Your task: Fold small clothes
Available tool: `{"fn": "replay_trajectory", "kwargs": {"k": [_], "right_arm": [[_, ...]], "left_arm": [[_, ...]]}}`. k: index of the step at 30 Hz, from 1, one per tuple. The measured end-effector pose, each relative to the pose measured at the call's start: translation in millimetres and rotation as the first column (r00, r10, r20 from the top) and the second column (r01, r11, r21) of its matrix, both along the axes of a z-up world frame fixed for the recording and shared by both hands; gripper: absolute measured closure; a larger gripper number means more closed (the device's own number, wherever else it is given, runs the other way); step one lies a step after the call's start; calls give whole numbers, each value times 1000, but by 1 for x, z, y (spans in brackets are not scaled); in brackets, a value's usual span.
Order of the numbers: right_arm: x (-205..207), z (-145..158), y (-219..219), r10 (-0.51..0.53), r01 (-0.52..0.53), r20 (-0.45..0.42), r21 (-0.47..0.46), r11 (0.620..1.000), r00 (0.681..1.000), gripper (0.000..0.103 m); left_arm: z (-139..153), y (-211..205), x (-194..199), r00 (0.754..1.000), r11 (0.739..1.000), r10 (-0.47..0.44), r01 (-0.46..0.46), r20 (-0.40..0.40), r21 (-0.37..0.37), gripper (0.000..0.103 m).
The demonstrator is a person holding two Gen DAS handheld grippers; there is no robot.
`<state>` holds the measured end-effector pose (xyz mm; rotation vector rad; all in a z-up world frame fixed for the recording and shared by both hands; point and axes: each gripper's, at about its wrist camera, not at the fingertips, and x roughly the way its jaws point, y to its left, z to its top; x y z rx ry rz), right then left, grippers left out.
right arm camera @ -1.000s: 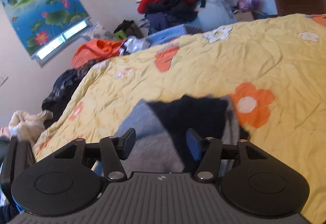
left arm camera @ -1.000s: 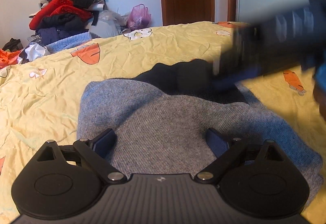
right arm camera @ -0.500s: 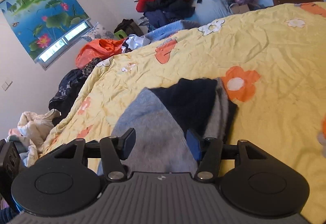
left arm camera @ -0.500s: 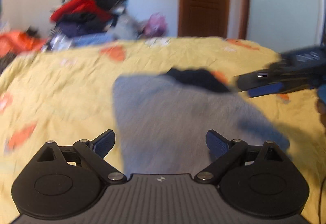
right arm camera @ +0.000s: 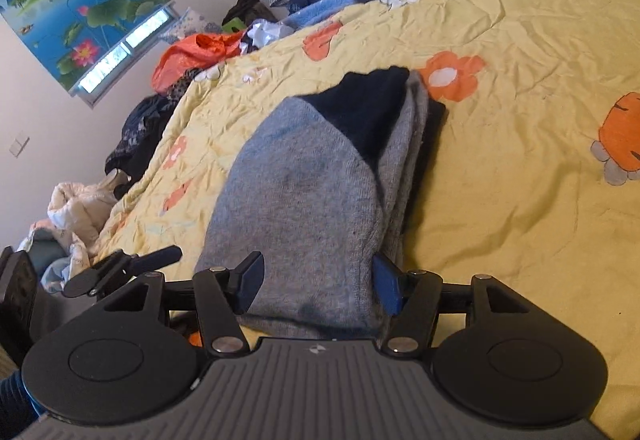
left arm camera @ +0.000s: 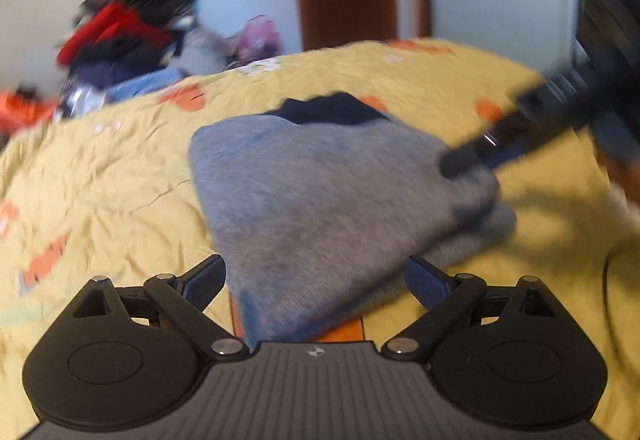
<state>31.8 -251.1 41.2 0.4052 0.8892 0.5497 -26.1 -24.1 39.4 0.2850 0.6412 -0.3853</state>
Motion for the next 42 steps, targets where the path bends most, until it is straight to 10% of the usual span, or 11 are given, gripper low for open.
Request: {"fn": "replay_trajectory", "kwargs": {"k": [6,10,14,18,34,37,42], "right_arm": [[3,-9,8,13,-14,-15,-15,1000,1000,49],[2,-11,9,16,-17,-10,-17,1000,1000,54],[6,-17,11,27,-28,-32,-28,999,999,78],[5,-10,9,48,-48,-32,3,999,998,88],[9,-28,4,57,-46,-166,68,997,984,74],[8,-27,6,78,-65,-140,89,994,987,84],[-1,-5,0,109,-102,-80,88,991,991,87]], "left_arm": [[-8,-3,6,996,996,82,-83,31,36,7],[-13,-8,9,997,993,64,-66,31,97,47],[-13,-12,8,999,993,39,-42,35,108,47],[-12,-8,9,998,989,31,-38,52,142,82],[-16,-16,4,997,974,-66,53,50,219,54],[-15,-13,10,997,975,-46,29,70,220,88],[1,5,-2,992,977,-71,47,107,210,94]]}}
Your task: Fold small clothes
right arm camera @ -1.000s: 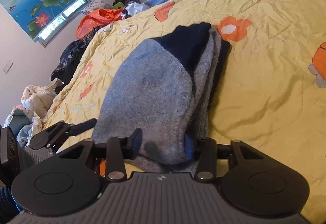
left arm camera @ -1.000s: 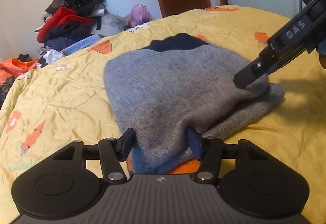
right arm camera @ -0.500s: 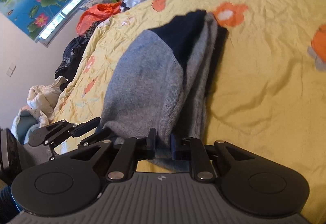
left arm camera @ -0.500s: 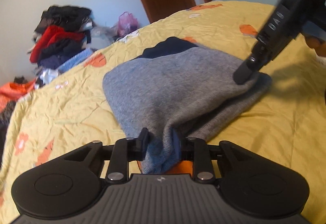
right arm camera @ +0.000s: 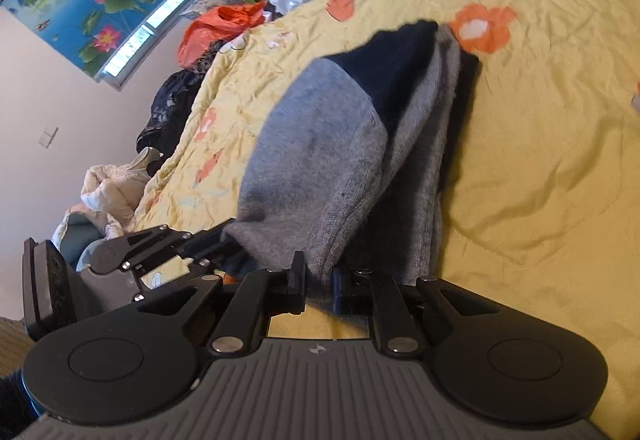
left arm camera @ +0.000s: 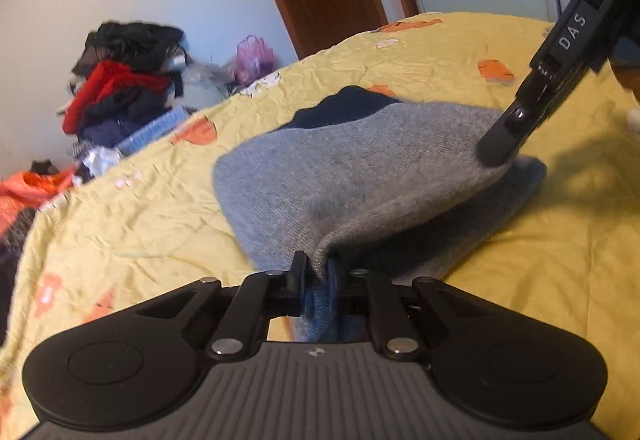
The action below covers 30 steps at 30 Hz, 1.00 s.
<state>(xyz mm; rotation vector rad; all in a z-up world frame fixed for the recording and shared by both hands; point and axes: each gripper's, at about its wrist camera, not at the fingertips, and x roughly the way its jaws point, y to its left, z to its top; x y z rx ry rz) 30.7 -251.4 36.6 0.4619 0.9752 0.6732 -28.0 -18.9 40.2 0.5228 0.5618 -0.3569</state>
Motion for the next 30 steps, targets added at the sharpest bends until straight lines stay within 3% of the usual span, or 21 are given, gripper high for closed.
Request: {"fn": "replay_trajectory", "kwargs": {"k": [3,6,8,10,12,14,16,19,22,23,24,25,26,28,29,30], "right_arm": [[-3,-12,-6,-8,7,-30,-44,999,1000,89],[-7,-28,1,-6,4,-34,-59,998,999,89],[-4,-23,-2,-11,9,-44,-45,999,999,83],[1,-11,-12,-22,22,-20,6,1000,1000,70],[11,5,-25,-90,88,44,40,995,995,38],[26,19,-32,-180,176,113,44,983,977,32],[51,26,-30,-218,215,137,39,976,966,32],[93,24,-15,-243,242,125,21,970,962,32],[137,10,9,-260,273,110,-125,954,959,32],[149,4,18,-254,267,94,-177,947,963,32],[157,-3,24,-249,262,84,-202,944,965,44],[162,-8,29,-217,229,81,-191,955,973,61],[167,-10,33,-175,186,72,-196,963,982,92],[173,-10,39,-148,183,142,-278,943,979,92],[180,-15,37,-156,195,143,-318,928,977,92],[186,-20,31,-187,216,123,-296,931,975,92]], "left_arm": [[-17,3,3,999,999,26,-25,-41,33,94],[-19,-1,-3,998,998,52,-52,-25,27,89],[-11,0,-8,997,999,34,-34,-65,-5,72],[0,8,-17,996,997,-19,13,-86,-73,38],[12,15,-25,997,988,-57,49,-57,-144,28],[22,18,-24,999,979,-39,34,-20,-201,25],[24,18,-11,999,964,8,-18,-37,-265,25],[13,18,19,989,925,67,-110,-129,-363,25],[-6,12,39,968,908,96,-181,-233,-378,25],[-9,9,39,966,908,93,-182,-240,-378,25],[-11,6,38,966,909,90,-179,-241,-378,23],[-14,3,37,965,909,90,-181,-247,-375,21],[-17,1,38,961,908,94,-190,-262,-372,20],[-18,-5,37,962,914,84,-177,-258,-364,10],[-20,-7,37,965,923,77,-164,-252,-348,9],[-20,-8,38,967,930,76,-157,-244,-333,9]]}}
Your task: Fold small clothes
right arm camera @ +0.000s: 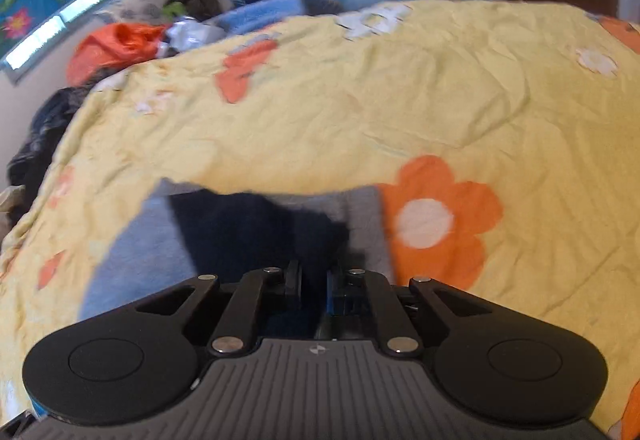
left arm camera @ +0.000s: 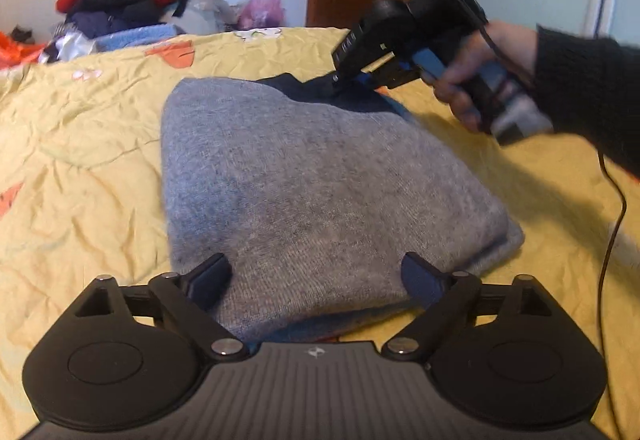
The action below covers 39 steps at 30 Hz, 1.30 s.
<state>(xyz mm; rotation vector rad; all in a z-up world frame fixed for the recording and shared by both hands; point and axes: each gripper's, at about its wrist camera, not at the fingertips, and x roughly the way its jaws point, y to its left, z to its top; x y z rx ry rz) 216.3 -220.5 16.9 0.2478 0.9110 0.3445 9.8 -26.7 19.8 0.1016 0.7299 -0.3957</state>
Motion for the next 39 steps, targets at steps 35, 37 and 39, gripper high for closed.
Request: {"fn": "replay_trajectory", "kwargs": {"k": [35,37,39], "right_arm": [[-182,1,19,156,-162,134,39,986,979,44],[-183,0,14,148,-155,137,41,987,979,50],[-181,1,9,146,-155,114,65,986,983,51]], "left_arm": [[13,22,7,989,978,148,-150,-24,-148,9],[6,18,9,991,987,125,-129,-43,-101,9],[-1,11,7,994,994,109,-109,-13,-4,8]]}}
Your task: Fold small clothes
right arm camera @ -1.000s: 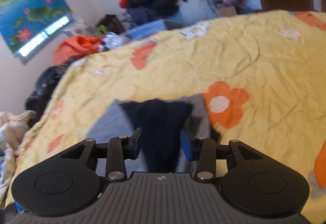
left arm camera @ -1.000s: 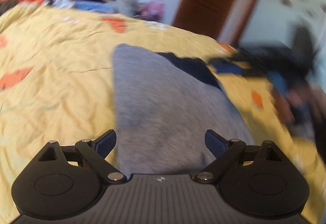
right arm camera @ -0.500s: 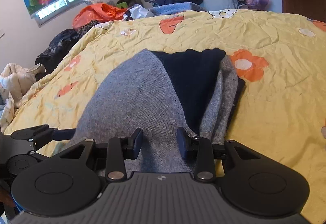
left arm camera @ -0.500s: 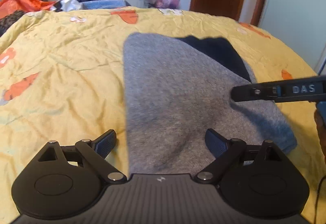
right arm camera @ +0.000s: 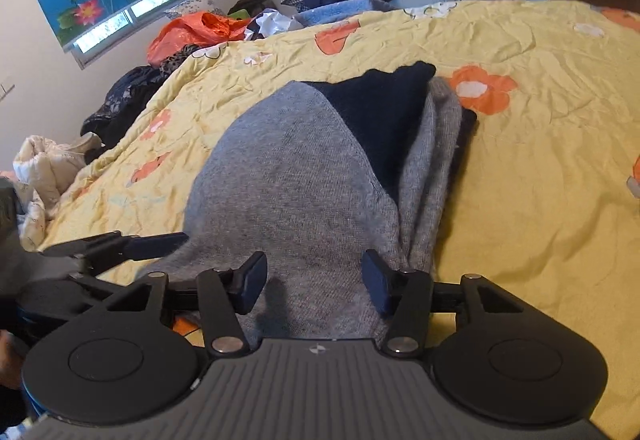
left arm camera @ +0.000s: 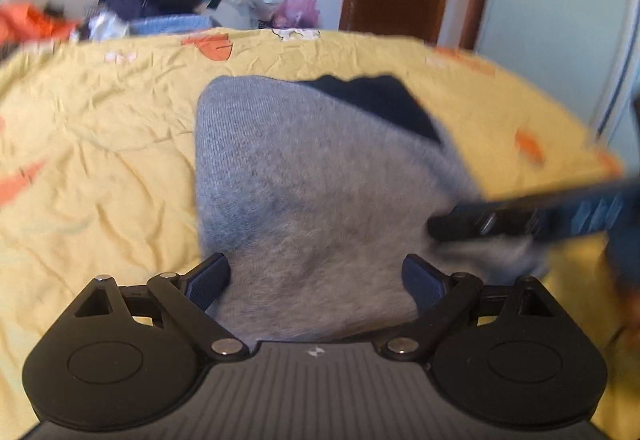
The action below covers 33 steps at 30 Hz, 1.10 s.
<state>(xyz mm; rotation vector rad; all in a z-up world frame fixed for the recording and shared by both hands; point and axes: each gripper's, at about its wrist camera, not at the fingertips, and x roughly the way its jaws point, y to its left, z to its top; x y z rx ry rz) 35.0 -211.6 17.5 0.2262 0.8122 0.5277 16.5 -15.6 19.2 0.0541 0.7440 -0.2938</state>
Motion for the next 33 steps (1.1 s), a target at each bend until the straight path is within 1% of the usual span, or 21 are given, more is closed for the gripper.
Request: {"fn": "replay_trajectory", "kwargs": {"k": [3,5,7,8,10,11,13,14,15,17,19,20,21,23,24,25,26,28,29,31,33], "right_arm": [[1,5,-6,-19,20,-34,39,999,999,50],[-1,7,-7,-21,23,-37,61,998,999,44],[-1,0,-2,18,-16,-61,23,1000,998,42],[-1,2,0,35,-35,-45,4,999,998,42],[6,12,-1,37,-36,-67,8,999,997,41],[10,20,-4,22,-20,-57,31,999,998,40],[20,38,-10,-17,17,11,71,997,1000,34],[29,45,-11,-42,39,41,83,996,998,25],[39,52,-9,-61,55,66,92,994,996,20],[64,59,-1,-69,61,75,106,992,995,20],[88,58,12,-54,50,47,98,994,997,20],[98,54,19,-44,41,38,77,996,998,20],[107,49,26,-38,37,24,49,998,999,19],[122,29,35,-33,31,-66,-22,999,997,20],[125,19,34,-34,31,-84,-38,999,996,20],[120,15,31,-22,21,-32,-30,999,999,19],[117,12,30,-11,10,-18,-29,1000,1000,20],[111,14,29,-11,11,-9,-36,999,1000,20],[107,16,30,-15,15,-4,-54,998,1000,23],[95,28,26,-49,50,8,-62,997,999,24],[80,39,19,-45,46,41,-2,999,998,21]], "left_arm": [[0,5,0,1000,1000,-9,9,-12,-3,8],[-1,11,1,999,1000,10,-10,-31,-10,7],[0,18,1,998,999,40,-42,-47,-34,8],[3,20,-2,998,998,53,-55,-42,-38,9],[13,22,-11,998,997,65,-65,0,-49,9],[18,22,-15,998,997,59,-57,30,-61,9],[27,16,-19,996,996,30,-23,80,-85,8],[29,11,-17,996,996,15,-8,84,-85,8],[28,3,-12,997,997,4,2,76,-75,8],[19,-9,-2,999,999,-9,11,40,-45,8],[5,-19,8,1000,1000,-6,6,-11,-1,8],[1,-23,8,1000,1000,-6,6,8,29,6],[-1,-24,6,1000,999,-15,14,23,42,5],[-2,-22,5,999,999,-20,19,27,34,5],[-2,-21,5,999,999,-25,24,27,32,5],[-3,-20,4,999,999,-31,30,29,32,5],[-4,-19,4,999,999,-34,33,32,32,4],[-2,-20,5,999,999,-32,31,29,39,4],[0,-19,5,999,999,-23,22,22,42,4],[5,-15,-1,1000,1000,-17,16,19,27,4],[8,-12,-10,999,1000,-29,29,23,8,4]]}}
